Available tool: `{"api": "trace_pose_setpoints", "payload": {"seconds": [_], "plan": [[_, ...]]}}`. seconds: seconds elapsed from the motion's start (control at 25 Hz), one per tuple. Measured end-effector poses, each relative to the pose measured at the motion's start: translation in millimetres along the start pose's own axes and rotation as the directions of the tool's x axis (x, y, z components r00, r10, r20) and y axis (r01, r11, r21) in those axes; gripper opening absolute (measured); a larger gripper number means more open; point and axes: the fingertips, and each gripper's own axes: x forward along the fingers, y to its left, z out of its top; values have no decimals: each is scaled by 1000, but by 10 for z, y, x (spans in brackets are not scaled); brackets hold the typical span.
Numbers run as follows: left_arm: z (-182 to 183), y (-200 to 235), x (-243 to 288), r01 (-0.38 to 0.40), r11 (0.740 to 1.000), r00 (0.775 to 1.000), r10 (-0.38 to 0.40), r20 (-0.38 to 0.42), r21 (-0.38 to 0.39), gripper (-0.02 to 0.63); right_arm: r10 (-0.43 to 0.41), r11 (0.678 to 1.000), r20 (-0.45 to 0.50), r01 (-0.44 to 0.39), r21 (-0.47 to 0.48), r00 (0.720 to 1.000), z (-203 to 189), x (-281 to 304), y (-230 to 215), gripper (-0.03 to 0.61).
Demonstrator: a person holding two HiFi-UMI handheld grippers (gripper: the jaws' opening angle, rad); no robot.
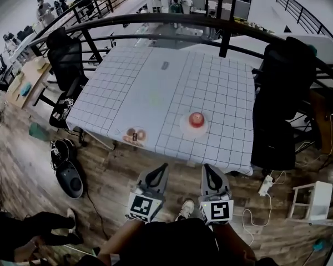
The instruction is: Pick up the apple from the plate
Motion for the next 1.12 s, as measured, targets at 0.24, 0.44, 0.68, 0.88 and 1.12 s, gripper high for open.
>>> {"api": "trace_pose_setpoints", "payload": {"seconds": [0.24,0.44,0.68,0.88,1.12], "plan": [[79,33,231,-41,999,999,41,-8,-5,20,9,1000,-14,-9,15,1000,-150,145,-409,23],[49,75,369,-73,997,997,74,-35,24,20,40,999,-14,-40,-15,999,-169,325,-434,23],[-10,186,621,-57,998,997,59,-45,27,20,45,999,-39,-45,-21,998,-351,565,-477,23],[-63,367,917,-29,999,998,30,-48,16,20,30,999,-47,-31,-18,998,-398,837,-556,23],[-192,654,1280,21,1000,997,-21,-68,-6,20,-14,1000,-90,12,-26,996,-439,1297,-698,23]]}}
